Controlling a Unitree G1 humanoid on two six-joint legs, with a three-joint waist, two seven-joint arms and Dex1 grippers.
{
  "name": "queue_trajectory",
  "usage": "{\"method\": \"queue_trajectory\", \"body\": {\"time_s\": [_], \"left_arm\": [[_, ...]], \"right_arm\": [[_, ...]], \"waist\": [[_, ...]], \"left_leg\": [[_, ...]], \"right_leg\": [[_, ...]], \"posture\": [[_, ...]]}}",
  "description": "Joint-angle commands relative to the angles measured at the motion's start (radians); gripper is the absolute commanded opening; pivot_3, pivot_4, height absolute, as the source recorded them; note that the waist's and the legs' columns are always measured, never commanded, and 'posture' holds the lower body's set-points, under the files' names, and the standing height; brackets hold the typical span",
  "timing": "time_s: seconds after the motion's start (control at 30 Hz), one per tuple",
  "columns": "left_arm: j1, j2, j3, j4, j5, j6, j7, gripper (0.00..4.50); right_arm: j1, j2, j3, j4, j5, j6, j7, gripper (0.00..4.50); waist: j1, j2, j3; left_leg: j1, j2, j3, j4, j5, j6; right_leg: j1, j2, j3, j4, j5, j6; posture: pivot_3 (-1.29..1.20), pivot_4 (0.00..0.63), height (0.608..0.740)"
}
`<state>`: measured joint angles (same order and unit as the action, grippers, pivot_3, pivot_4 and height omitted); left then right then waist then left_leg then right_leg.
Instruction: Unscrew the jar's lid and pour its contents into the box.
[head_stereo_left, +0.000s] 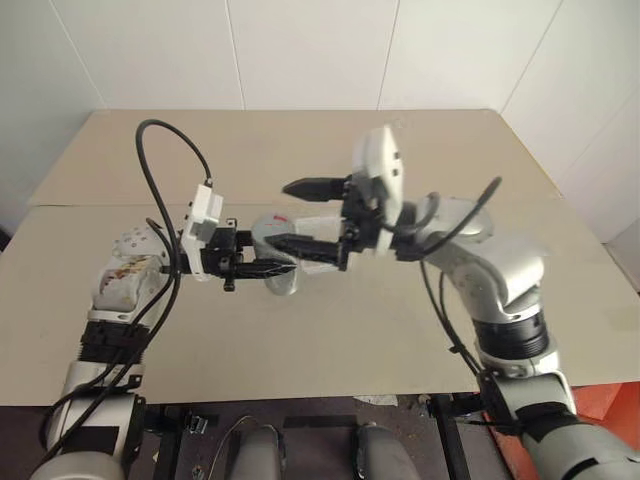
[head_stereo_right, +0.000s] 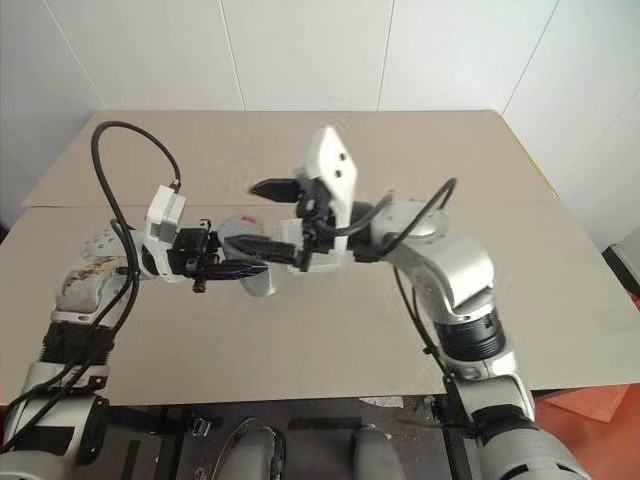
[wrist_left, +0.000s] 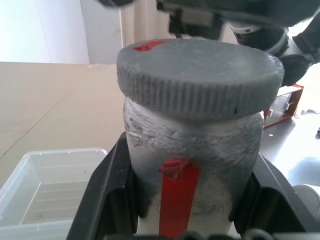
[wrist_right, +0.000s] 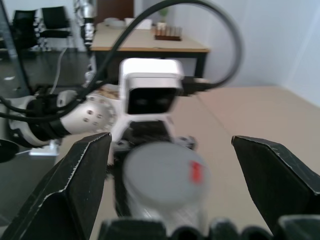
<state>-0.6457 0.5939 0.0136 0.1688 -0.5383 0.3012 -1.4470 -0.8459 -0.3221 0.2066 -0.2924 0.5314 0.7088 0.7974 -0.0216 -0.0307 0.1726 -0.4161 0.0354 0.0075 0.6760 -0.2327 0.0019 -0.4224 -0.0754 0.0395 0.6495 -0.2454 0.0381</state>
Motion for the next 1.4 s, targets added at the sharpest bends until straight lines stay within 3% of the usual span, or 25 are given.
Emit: {"method": "queue_trajectory", "body": {"time_s": [0.03,0.47,1.0,1.4], "left_arm": [[-0.024,-0.001,0.01,-0.012,-0.004,-0.02,-0.001,1.92],[-0.01,0.012,0.022,-0.031,-0.012,-0.015,-0.004,1.92],[0.022,0.053,0.047,-0.048,-0.024,-0.013,0.0,1.92],[0.028,0.057,0.05,-0.051,-0.022,-0.01,-0.003,1.92]], "right_arm": [[-0.042,0.026,0.018,0.017,-0.031,-0.025,-0.019,4.47],[-0.08,0.072,0.034,0.157,-0.107,-0.106,0.02,4.47],[-0.004,-0.055,-0.069,0.146,-0.077,-0.142,0.075,4.47],[0.064,-0.106,-0.077,0.072,-0.065,-0.134,0.105,4.47]], "waist": [[0.002,0.0,0.0],[0.003,0.0,0.0],[0.004,0.0,0.0],[0.004,0.0,0.0]], "left_leg": [[0.0,0.0,0.0,0.0,0.0,0.0],[0.0,0.0,0.0,0.0,0.0,0.0],[0.0,0.0,0.0,0.0,0.0,0.0],[0.0,0.0,0.0,0.0,0.0,0.0]], "right_leg": [[0.0,0.0,0.0,0.0,0.0,0.0],[0.0,0.0,0.0,0.0,0.0,0.0],[0.0,0.0,0.0,0.0,0.0,0.0],[0.0,0.0,0.0,0.0,0.0,0.0]], "posture": [[0.0,0.15,0.74],[0.0,0.15,0.74],[0.0,0.15,0.74],[0.0,0.15,0.74]]}}
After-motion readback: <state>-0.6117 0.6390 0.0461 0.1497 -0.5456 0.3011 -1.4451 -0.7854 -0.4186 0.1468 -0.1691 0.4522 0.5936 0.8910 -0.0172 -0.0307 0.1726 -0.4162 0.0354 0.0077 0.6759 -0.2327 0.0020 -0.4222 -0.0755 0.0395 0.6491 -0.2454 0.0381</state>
